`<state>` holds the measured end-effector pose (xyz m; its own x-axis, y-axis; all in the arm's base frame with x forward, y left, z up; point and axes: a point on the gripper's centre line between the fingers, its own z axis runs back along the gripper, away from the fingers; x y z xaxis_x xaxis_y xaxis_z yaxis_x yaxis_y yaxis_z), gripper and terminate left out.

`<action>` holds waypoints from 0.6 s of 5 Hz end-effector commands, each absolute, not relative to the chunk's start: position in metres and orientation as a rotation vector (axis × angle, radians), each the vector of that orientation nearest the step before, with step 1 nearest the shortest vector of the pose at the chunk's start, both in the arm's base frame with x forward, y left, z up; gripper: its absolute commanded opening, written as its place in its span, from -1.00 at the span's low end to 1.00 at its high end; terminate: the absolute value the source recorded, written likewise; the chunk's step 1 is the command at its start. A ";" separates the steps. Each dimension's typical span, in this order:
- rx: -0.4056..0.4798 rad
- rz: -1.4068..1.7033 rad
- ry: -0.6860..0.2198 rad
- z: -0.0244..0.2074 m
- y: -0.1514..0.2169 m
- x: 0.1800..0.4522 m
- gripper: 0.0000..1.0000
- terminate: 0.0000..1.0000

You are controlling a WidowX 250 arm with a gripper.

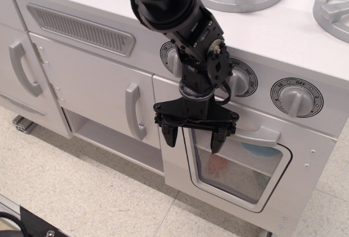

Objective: Close oven

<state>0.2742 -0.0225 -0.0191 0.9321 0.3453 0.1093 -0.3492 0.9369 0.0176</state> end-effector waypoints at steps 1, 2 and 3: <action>0.021 0.279 -0.105 0.023 -0.021 0.239 1.00 -1.00; 0.021 0.279 -0.105 0.023 -0.021 0.239 1.00 -1.00; 0.021 0.279 -0.105 0.023 -0.021 0.239 1.00 1.00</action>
